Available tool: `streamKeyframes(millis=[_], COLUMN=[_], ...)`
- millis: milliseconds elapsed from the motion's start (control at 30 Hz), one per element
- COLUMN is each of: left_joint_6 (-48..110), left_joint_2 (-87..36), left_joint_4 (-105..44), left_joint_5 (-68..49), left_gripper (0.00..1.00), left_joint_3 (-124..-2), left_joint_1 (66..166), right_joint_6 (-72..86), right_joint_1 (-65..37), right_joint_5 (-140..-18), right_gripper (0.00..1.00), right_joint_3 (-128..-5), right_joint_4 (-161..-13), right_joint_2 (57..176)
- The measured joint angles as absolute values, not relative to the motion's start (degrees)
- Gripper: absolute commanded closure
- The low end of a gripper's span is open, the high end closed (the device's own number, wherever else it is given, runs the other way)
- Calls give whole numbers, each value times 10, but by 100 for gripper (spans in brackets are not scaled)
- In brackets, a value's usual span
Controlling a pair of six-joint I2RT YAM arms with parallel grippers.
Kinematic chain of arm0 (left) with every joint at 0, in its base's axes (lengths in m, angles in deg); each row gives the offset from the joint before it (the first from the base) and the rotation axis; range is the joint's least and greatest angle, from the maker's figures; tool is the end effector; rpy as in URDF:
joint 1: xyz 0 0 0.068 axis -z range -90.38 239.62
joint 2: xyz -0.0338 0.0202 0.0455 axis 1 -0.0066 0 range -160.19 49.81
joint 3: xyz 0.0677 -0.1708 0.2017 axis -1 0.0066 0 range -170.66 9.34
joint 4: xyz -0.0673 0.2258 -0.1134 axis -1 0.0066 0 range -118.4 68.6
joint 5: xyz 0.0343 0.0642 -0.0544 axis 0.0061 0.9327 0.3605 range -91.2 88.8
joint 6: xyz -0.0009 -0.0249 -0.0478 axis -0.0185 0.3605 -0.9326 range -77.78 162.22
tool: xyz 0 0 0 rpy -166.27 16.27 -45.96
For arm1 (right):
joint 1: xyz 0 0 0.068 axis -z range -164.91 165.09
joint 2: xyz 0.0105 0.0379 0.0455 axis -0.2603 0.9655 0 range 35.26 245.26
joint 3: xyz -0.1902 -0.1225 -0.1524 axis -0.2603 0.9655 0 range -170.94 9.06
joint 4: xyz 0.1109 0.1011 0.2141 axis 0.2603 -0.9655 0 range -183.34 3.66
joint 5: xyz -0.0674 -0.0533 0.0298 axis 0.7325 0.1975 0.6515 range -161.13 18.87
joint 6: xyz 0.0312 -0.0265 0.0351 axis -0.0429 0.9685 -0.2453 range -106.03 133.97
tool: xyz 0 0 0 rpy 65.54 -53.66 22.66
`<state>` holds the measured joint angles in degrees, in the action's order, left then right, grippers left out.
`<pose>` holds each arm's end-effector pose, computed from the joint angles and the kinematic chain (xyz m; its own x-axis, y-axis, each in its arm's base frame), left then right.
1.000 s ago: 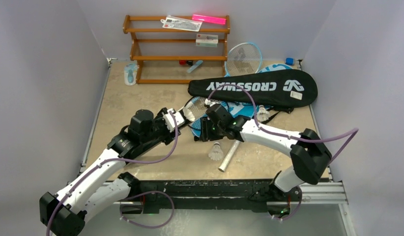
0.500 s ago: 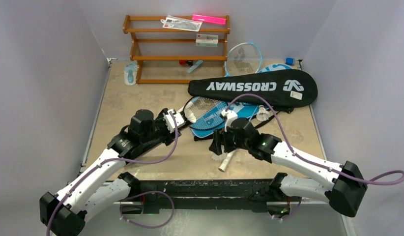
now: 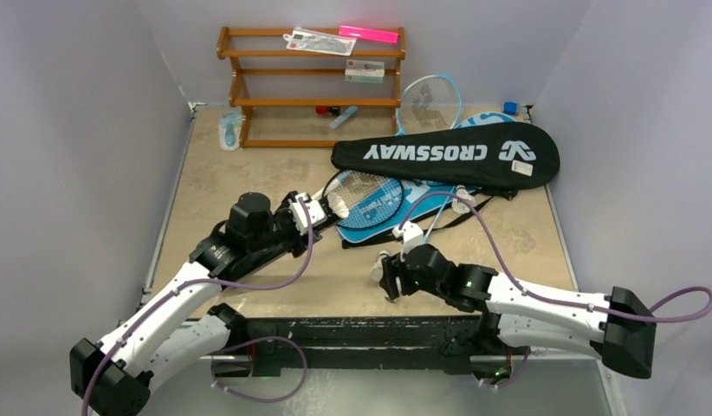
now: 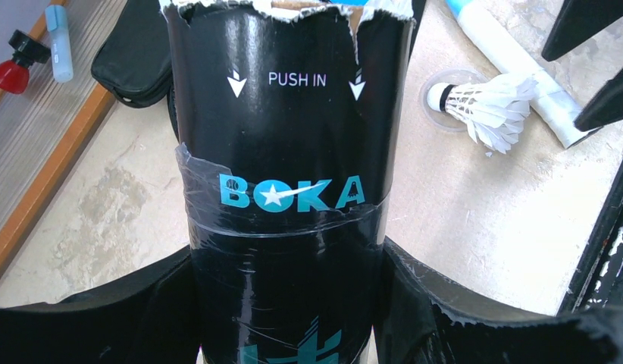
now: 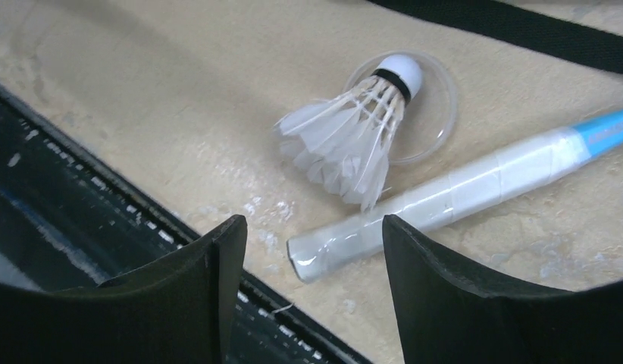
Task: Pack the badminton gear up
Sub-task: Pick up the shuttlecock at the center of the board.
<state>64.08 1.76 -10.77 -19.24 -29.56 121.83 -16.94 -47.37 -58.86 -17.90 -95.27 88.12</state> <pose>0.1559 -0.1113 0.2816 -0.0780 0.4674 -0.8806 0.8295 0.5204 0.2028 0.0977 0.1707 0.2087 -0.6302 -0.1230 -0.7666 -0.5385 0.7805 0.3175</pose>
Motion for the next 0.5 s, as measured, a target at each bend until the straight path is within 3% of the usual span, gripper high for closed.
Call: streamKeyframes(millis=[500], left_joint_6=[642], left_joint_2=[15], left_joint_4=[-108], left_joint_5=[-204], left_gripper=[50], left_joint_3=[-296], left_joint_1=[1218], right_joint_6=[-167], right_joint_1=[-525], right_joint_5=[-406], right_gripper=[47], right_joint_3=[-176], right_joint_4=[-872], right_joint_2=[983])
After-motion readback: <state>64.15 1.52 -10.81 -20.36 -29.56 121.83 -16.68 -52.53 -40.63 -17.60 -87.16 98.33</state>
